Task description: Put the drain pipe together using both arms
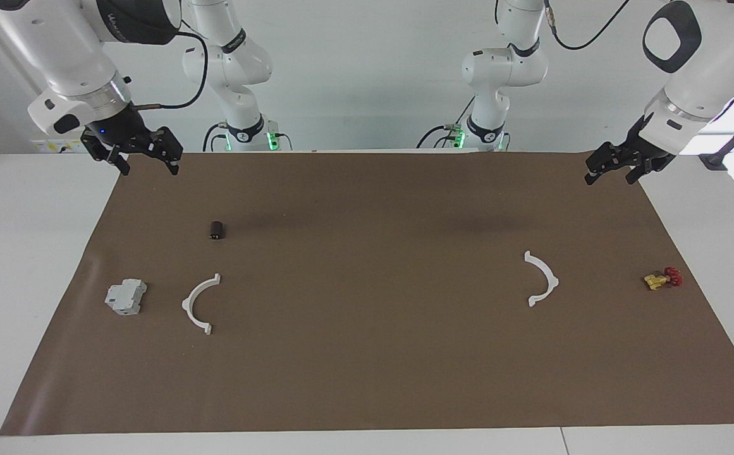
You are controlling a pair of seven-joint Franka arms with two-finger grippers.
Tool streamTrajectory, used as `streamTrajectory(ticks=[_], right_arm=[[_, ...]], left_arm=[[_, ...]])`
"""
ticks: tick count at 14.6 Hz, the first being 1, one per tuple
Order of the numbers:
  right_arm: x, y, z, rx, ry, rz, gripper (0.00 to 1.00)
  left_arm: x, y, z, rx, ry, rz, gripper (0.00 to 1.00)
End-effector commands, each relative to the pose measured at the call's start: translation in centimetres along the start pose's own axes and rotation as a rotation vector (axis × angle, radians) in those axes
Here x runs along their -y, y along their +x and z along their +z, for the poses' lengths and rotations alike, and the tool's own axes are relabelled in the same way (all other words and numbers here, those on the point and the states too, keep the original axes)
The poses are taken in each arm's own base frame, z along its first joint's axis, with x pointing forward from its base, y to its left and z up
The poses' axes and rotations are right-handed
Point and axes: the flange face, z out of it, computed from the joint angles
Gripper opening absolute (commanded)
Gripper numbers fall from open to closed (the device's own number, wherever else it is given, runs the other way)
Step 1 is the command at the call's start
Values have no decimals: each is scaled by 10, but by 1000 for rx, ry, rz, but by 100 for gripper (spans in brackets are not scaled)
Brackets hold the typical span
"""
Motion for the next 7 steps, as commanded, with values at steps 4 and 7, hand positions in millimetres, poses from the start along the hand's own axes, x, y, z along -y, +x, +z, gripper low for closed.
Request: streamTrajectory(ticks=[4, 7], right_arm=[[1, 1, -1, 15, -8, -33, 100], [1, -2, -3, 10, -6, -25, 100]], left_arm=[[4, -6, 0, -16, 12, -11, 100], [4, -7, 0, -13, 12, -12, 100]])
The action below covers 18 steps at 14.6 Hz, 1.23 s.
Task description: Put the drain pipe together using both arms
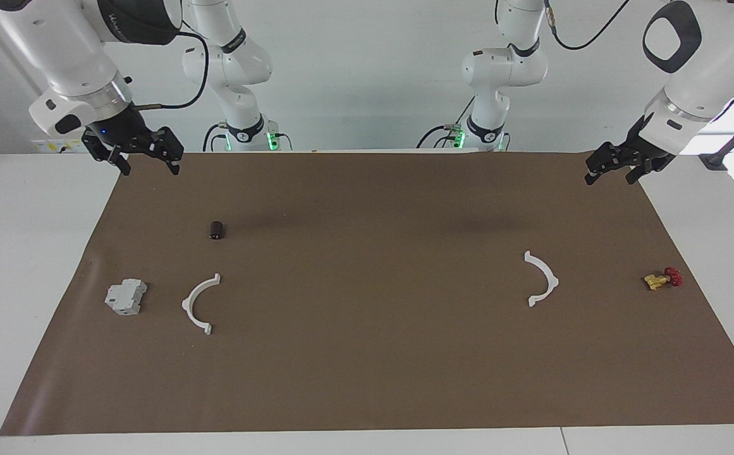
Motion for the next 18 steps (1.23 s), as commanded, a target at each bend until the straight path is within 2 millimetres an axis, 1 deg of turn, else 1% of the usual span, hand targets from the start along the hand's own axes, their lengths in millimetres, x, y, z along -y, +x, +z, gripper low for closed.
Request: streamTrajectory(ticks=[1, 2, 3, 4, 5, 6, 7, 9, 10, 12, 13, 14, 15, 17, 18], right_arm=[[0, -3, -2, 10, -4, -22, 100], [2, -4, -1, 13, 0, -32, 100], [7, -4, 4, 13, 6, -40, 100], [11, 0, 5, -30, 11, -51, 100], [14, 4, 10, -76, 14, -64, 100], [29, 8, 19, -110, 12, -95, 100], [34, 16, 28, -116, 11, -104, 100], [37, 45, 64, -113, 8, -108, 100], [39, 63, 88, -121, 6, -118, 100], [58, 93, 139, -163, -2, -159, 100], [64, 99, 165, -176, -4, -167, 100], [65, 99, 196, -191, -6, -169, 100], [65, 100, 220, -211, -8, -171, 100], [56, 111, 254, -193, -16, -183, 100], [46, 112, 262, -179, -18, -186, 100]], left_arm=[[4, -7, -1, -13, 13, -15, 100], [4, -7, -2, -16, 14, -15, 100], [4, -7, -2, -16, 14, -15, 100], [4, -7, -2, -15, 13, -15, 100], [4, -7, -1, -13, 13, -16, 100], [3, -6, 0, -13, 14, -15, 100], [0, -6, -1, -17, 14, -10, 100], [-3, -4, -1, -28, 15, -3, 100], [-5, -2, -1, -47, 17, 3, 100], [-7, 2, 7, -75, 19, 8, 100], [-8, 3, 13, -76, 19, 11, 100], [-11, 5, 18, -82, 20, 16, 100], [-15, 8, 27, -90, 21, 25, 100], [-16, 12, 45, -107, 23, 27, 100], [-15, 16, 56, -109, 24, 26, 100]])
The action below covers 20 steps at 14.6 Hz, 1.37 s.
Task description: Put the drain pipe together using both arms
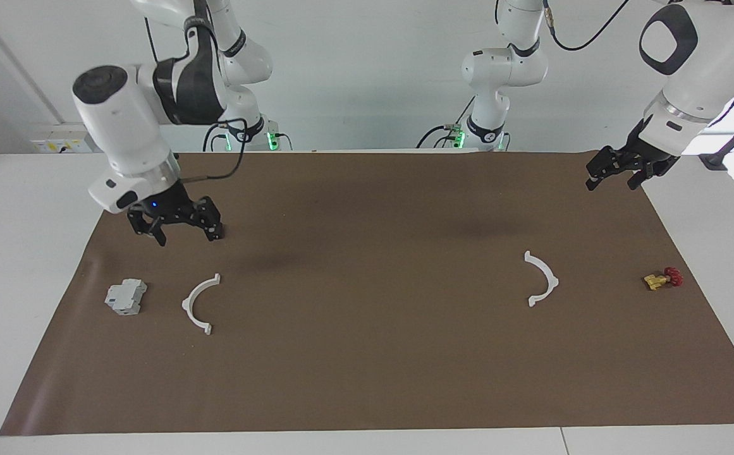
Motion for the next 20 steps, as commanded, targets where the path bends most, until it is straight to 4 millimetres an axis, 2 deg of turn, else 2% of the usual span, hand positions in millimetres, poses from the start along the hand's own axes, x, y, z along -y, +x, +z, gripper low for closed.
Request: streamTrajectory(ticks=[1, 3, 4, 7, 10, 11, 12, 16, 17, 20], right_arm=[[-36, -6, 12, 9, 2, -36, 98], [-68, -7, 22, 17, -2, -60, 97], [-75, -8, 26, 21, -1, -64, 97], [-74, -10, 45, 16, 33, -29, 89], [-74, -10, 54, 9, 28, -27, 74], [-76, -8, 58, -2, 26, -25, 72], [-80, -10, 65, -3, 23, -25, 70], [-87, -10, 65, -5, 22, -39, 63], [-88, -10, 65, -5, 22, -56, 58], [-89, -11, 65, 4, 25, -55, 24]], left_arm=[[-2, 1, 30, -22, 17, 4, 100], [-9, 8, 65, -35, 22, 19, 100], [-9, 13, 85, -44, 26, 21, 100], [-8, 29, 139, -67, 38, 24, 98], [-4, 43, 186, -110, 53, 41, 93], [-1, 45, 202, -108, 58, 49, 93], [2, 46, 213, -100, 61, 61, 92], [-1, 44, 237, -62, 65, 182, 92], [0, 42, 240, -50, 64, 200, 92], [-2, 34, 246, -21, 59, 204, 92]])
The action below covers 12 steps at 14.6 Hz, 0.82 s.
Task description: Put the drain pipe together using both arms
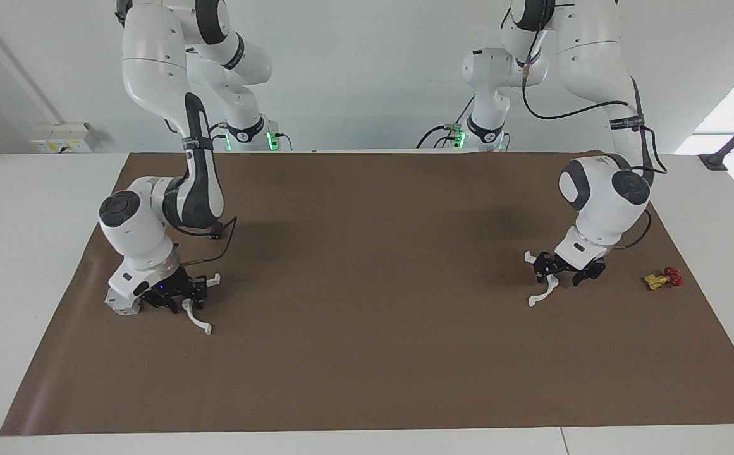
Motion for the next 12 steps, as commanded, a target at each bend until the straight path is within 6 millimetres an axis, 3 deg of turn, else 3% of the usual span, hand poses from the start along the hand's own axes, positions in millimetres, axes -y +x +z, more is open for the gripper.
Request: streamTrajectory(ticks=[1, 4, 6, 7, 8, 9, 10, 12], right_arm=[[-2, 1, -1, -6, 16, -15, 17], [4, 3, -3, 8, 23, -22, 10], [15, 22, -27, 26, 42, -35, 9], [35, 42, -43, 40, 61, -19, 9], [73, 61, -56, 63, 63, 5, 9], [135, 80, -71, 63, 57, 13, 9], [193, 84, -73, 55, 43, 1, 9], [266, 83, -69, 24, 40, 42, 9]], left_arm=[[-5, -9, 1, 14, 6, 31, 88], [-7, -14, 6, 26, 3, 32, 64], [-12, -12, 5, 14, 6, 41, 30], [-11, -10, 4, 9, 8, 43, 18], [-10, -9, 2, 1, 10, 45, 7], [-10, -7, 1, -12, 13, 45, 0], [-8, -5, -1, -33, 19, 42, 0], [-7, -4, -4, -48, 23, 36, 0]])
